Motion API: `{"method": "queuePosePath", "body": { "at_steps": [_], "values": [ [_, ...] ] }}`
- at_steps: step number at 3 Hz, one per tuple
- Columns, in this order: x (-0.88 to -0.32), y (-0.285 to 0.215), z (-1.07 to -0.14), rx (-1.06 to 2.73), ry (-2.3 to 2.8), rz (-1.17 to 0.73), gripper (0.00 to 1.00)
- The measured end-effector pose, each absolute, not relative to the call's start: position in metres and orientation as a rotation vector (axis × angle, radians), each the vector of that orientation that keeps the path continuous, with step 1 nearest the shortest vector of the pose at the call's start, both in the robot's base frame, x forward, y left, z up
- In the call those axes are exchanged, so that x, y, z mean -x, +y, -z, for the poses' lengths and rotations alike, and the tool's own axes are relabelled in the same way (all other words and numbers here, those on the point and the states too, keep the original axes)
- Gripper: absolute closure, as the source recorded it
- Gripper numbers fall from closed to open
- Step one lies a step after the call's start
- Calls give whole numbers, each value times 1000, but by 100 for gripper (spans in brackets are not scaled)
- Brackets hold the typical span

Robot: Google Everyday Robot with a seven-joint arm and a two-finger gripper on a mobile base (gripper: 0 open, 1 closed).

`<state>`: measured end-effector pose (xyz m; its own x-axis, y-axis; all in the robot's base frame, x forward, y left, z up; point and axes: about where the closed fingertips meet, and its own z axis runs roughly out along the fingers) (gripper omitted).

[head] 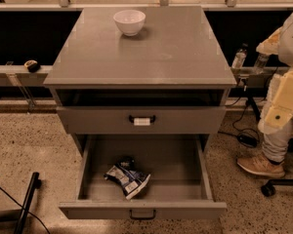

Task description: Pick blue chip bag from middle drawer and place on counter

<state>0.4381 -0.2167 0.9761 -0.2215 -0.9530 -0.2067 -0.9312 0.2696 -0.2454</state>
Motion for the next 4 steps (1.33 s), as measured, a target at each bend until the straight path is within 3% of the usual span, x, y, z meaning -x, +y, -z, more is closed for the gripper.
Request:
{"method": "queuePosePath", "body": {
  "at_steps": [2, 4],
  "values": [
    [-452, -203, -943, 1708, 2214, 15, 0],
    [-457, -139, -827, 1785, 2045, -221, 0]
  ]
}}
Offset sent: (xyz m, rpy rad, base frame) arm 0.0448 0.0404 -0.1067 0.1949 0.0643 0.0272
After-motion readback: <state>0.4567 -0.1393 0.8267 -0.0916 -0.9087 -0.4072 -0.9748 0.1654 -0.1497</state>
